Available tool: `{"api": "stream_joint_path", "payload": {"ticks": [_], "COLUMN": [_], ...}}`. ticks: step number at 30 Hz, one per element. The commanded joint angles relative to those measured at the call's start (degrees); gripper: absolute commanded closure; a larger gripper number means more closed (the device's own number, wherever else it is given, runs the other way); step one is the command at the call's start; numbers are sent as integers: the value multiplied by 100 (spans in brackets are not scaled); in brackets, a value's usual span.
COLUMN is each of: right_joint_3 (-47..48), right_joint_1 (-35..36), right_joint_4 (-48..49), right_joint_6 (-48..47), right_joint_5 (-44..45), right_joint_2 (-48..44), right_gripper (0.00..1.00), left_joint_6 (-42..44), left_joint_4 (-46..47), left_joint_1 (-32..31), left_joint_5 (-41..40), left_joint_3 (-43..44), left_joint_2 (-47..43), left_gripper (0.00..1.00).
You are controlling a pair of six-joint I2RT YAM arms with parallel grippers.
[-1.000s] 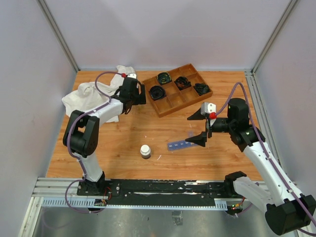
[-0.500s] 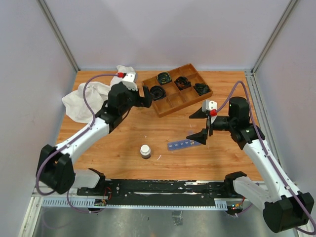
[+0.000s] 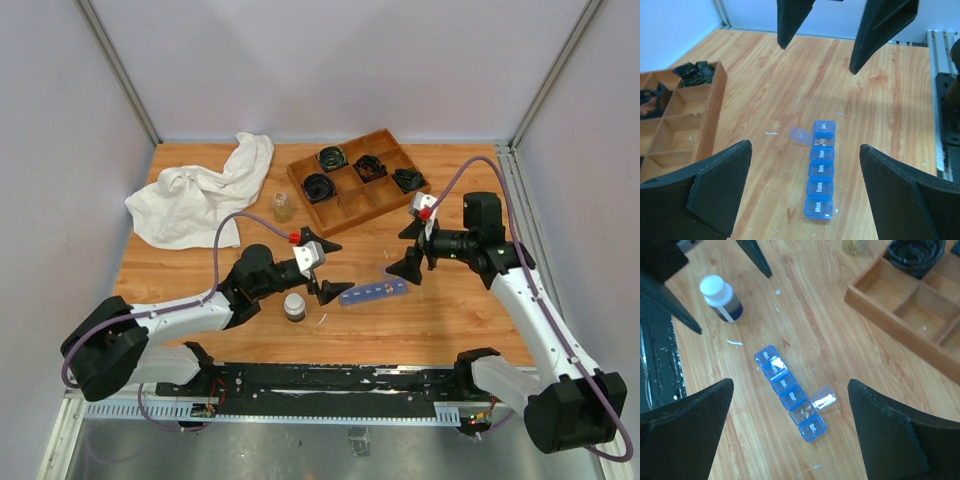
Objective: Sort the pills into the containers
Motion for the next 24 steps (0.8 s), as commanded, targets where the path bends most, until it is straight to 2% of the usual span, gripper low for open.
{"api": "stream_joint_path", "payload": {"ticks": [1,7,15,19,21,24], "right_joint_3": [91,520,608,607,634,678], "right_joint_1": [-222,-729,-1934,-2009,-2010,-2010], "right_joint_4": [-362,-907,-1090,-1087,-1112,-1240], "right_joint_6": [-311,-848,-1519,-1687,-1717,-1863], "right_joint_5": [588,521,-166,-227,-256,-331], "right_joint_2": [398,1048,1426,1534,1629,1775], "right_gripper": [2,2,1,1,2,1], "left_joint_6": [1111,1384,1327,1217,1038,847], "left_joint_4": [930,537,311,220,203,-236], "left_joint_1": [-54,-202,-1019,-1207,-1234,-1233], "left_joint_5": [502,606,-872,-1385,-1565,-1709], "left_joint_3": [55,350,879,1245,1377,1705], "left_joint_2": [325,698,1929,2537,2664,2656], "left_gripper": [1,1,4,11,17,20]}}
